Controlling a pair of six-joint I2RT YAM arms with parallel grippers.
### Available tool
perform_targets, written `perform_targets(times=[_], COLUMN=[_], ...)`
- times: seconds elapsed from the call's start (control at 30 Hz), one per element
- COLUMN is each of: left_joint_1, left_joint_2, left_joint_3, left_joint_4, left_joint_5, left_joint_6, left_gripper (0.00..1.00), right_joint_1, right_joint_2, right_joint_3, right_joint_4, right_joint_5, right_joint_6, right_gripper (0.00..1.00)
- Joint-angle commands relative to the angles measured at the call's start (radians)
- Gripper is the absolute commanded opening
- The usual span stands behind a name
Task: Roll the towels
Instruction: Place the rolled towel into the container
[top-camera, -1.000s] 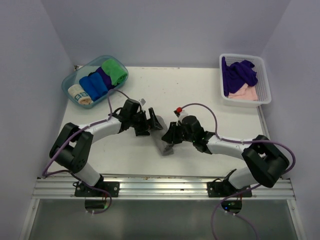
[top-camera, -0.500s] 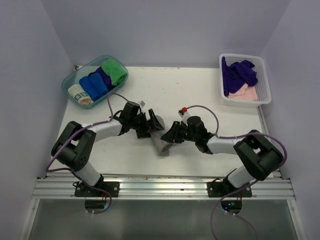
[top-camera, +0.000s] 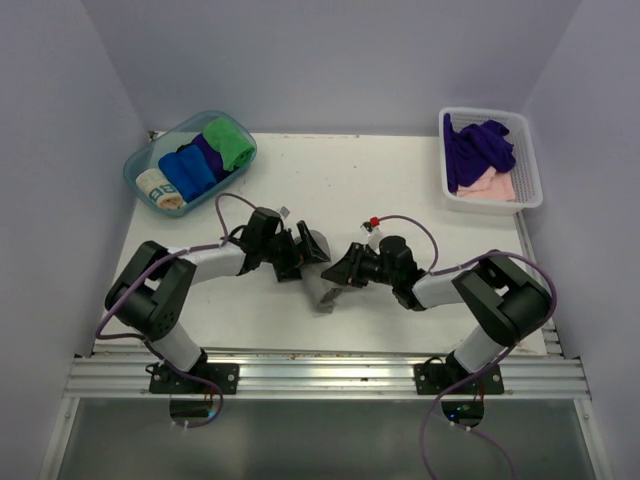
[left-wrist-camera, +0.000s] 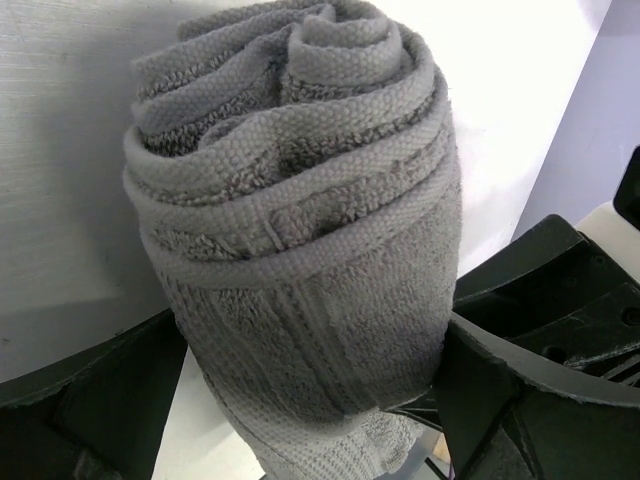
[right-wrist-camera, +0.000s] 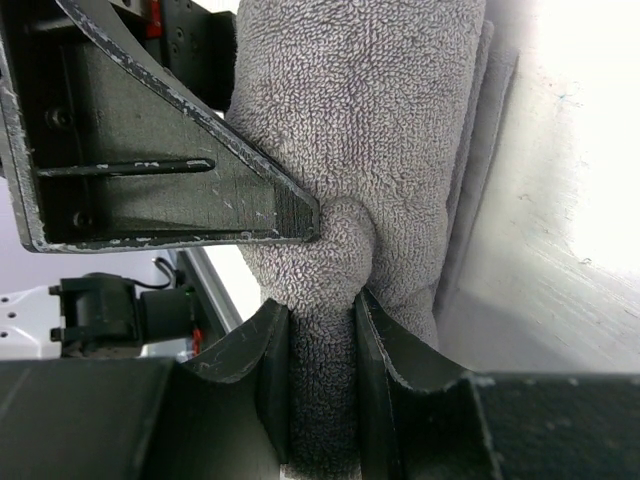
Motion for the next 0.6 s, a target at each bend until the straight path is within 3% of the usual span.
perform_targets(times=[0.0, 0.3, 0.57], left_joint_1=[-0.023, -0.026, -0.036], left_joint_2=[0.030, 0.056, 0.072], left_joint_3=[-0.039, -0.046, -0.054], left_joint_4=[-0.004, 0.031, 0.088], left_joint_5=[0.062, 0.078, 0.113], left_joint_6=[-0.003, -0.022, -0.054], left_gripper=[0.99, 0.99, 0.85], right_joint_1=[-0.015, -0.022, -0.025], right_joint_2=[0.053, 0.065, 0.110], right_joint_3=[-0.028, -0.028, -0.026], right_joint_4=[0.024, 0.041, 0.092], right_joint_5=[0.039, 0.022, -0.002], right_joint_6=[0.039, 0.044, 0.058], right_gripper=[0.06, 0.06, 0.07])
